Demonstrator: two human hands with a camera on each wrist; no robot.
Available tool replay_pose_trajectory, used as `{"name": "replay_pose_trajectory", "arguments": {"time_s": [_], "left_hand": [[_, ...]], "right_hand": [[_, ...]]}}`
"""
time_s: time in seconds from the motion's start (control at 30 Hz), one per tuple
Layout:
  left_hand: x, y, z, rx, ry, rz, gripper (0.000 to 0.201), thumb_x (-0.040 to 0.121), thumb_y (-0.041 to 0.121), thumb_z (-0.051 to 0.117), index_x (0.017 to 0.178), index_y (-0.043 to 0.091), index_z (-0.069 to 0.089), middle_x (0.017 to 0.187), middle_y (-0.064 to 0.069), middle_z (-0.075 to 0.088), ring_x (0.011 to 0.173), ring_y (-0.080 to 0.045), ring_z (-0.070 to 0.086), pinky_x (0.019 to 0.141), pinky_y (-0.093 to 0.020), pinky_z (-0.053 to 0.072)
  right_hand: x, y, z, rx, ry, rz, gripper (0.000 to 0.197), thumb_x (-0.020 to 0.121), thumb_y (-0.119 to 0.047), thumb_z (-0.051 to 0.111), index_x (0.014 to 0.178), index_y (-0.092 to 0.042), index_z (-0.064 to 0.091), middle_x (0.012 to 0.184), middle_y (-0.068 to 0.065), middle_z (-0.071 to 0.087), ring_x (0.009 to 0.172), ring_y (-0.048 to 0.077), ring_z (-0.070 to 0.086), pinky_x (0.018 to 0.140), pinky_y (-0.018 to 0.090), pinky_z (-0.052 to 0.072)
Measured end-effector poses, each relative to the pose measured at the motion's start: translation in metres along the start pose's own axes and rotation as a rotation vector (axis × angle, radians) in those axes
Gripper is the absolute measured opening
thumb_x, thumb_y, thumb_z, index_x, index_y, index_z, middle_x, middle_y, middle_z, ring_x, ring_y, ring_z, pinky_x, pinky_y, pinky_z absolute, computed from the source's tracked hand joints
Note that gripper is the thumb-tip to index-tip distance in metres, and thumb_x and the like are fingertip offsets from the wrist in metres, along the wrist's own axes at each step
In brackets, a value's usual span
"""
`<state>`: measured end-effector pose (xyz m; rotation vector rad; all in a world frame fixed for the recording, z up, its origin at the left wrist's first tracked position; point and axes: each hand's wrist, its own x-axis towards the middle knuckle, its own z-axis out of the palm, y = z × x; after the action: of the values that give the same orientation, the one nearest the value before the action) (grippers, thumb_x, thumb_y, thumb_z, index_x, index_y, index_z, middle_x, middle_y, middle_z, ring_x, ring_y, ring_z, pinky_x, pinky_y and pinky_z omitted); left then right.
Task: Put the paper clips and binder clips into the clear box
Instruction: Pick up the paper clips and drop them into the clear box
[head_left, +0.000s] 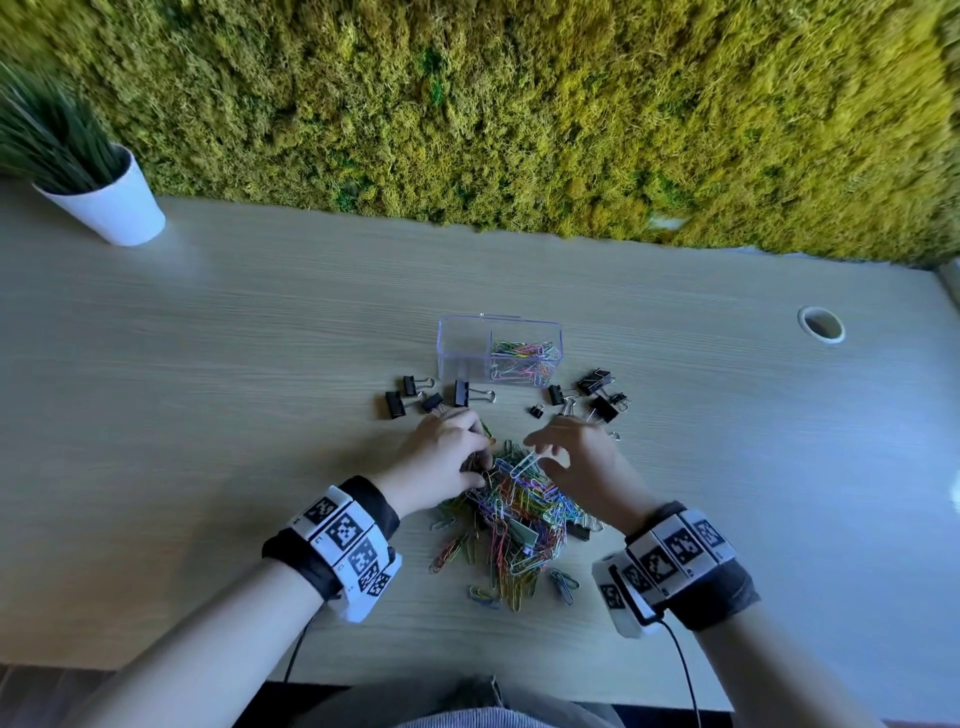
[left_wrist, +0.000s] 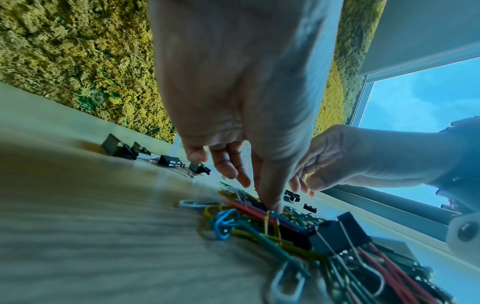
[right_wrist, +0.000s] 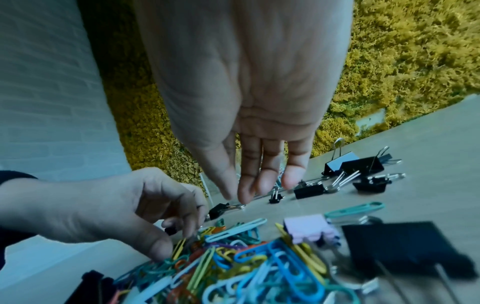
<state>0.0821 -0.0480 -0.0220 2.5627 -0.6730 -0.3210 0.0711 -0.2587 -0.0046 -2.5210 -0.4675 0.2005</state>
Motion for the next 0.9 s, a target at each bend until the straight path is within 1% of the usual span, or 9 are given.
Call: {"name": "replay_pose_trajectory", "arguments": {"time_s": [0.1,0.33,0.43,0.63,0.7,0.73,0.8,0.83,0.9], "left_hand": [[0.000,0.001,0.000,-0.002,0.018,0.005,0.015,0.070,0.024,0.079,0.077,0.019,0.067,0.092,0.006,0.052,0.093,-0.013,0.048,0.085,-0.033,0.039],[-0.002,-0.001,-0.008,-0.063,0.120,0.075,0.017,0.072,0.020,0.079,0.081,0.012,0.067,0.093,0.003,0.052,0.091,-0.012,0.048,0.080,-0.026,0.041],[-0.001,0.000,-0.012,-0.072,0.132,0.086,0.021,0.074,0.019,0.077,0.090,0.009,0.068,0.094,0.005,0.050,0.089,-0.011,0.048,0.080,-0.026,0.042],[-0.006,-0.005,-0.018,-0.224,0.174,0.056,0.017,0.078,0.021,0.073,0.092,0.018,0.065,0.098,0.007,0.052,0.093,-0.007,0.050,0.083,-0.021,0.039],[-0.011,-0.006,-0.021,-0.290,0.105,0.059,0.013,0.078,0.023,0.073,0.088,0.022,0.064,0.095,0.008,0.054,0.093,-0.007,0.051,0.085,-0.027,0.042],[-0.014,-0.006,-0.022,-0.313,0.036,0.065,0.014,0.077,0.026,0.074,0.087,0.024,0.065,0.094,0.010,0.055,0.091,-0.006,0.053,0.086,-0.028,0.043],[-0.020,-0.001,-0.024,-0.320,-0.121,0.083,0.022,0.070,0.035,0.079,0.086,0.025,0.067,0.091,0.013,0.057,0.088,-0.004,0.054,0.082,-0.024,0.044],[-0.023,0.002,-0.024,-0.299,-0.184,0.089,0.027,0.066,0.038,0.081,0.086,0.026,0.067,0.091,0.013,0.057,0.087,-0.003,0.054,0.080,-0.022,0.044],[-0.026,0.009,-0.020,-0.235,-0.262,0.093,0.030,0.063,0.038,0.083,0.086,0.025,0.068,0.093,0.011,0.059,0.088,-0.004,0.054,0.080,-0.021,0.044]], "right_hand": [[0.002,-0.009,0.002,0.015,-0.015,-0.028,0.030,0.078,-0.001,0.062,0.100,-0.018,0.070,0.089,-0.001,0.066,0.073,0.010,0.055,0.068,0.026,0.047],[0.014,-0.033,0.009,0.192,-0.024,-0.037,0.015,0.075,-0.012,0.072,0.090,-0.014,0.073,0.083,-0.004,0.071,0.064,-0.002,0.053,0.062,0.004,0.039],[0.017,-0.034,0.011,0.275,0.008,0.035,0.005,0.077,-0.011,0.071,0.081,-0.012,0.074,0.074,0.001,0.071,0.060,0.004,0.055,0.057,0.008,0.041],[0.019,-0.023,0.006,0.332,0.155,0.142,0.004,0.076,-0.007,0.071,0.072,-0.008,0.072,0.064,-0.004,0.064,0.051,-0.004,0.053,0.053,0.006,0.040],[0.020,-0.011,0.001,0.219,0.266,0.208,0.005,0.077,-0.009,0.070,0.072,-0.007,0.072,0.064,-0.004,0.064,0.052,-0.005,0.051,0.052,0.005,0.039],[0.020,-0.005,-0.002,0.170,0.299,0.247,0.008,0.078,-0.010,0.069,0.072,-0.005,0.072,0.065,-0.001,0.065,0.051,0.002,0.053,0.052,0.007,0.040],[0.020,0.005,-0.009,0.134,0.357,0.294,0.008,0.079,-0.009,0.067,0.077,-0.004,0.072,0.068,0.007,0.069,0.056,0.017,0.060,0.057,0.027,0.049],[0.020,0.010,-0.012,0.140,0.389,0.297,0.007,0.078,-0.007,0.067,0.081,-0.005,0.073,0.071,0.009,0.070,0.060,0.020,0.061,0.058,0.030,0.050],[0.018,0.011,-0.016,0.141,0.410,0.287,0.011,0.078,-0.007,0.067,0.087,-0.007,0.073,0.070,0.005,0.068,0.060,0.016,0.059,0.059,0.025,0.045]]}}
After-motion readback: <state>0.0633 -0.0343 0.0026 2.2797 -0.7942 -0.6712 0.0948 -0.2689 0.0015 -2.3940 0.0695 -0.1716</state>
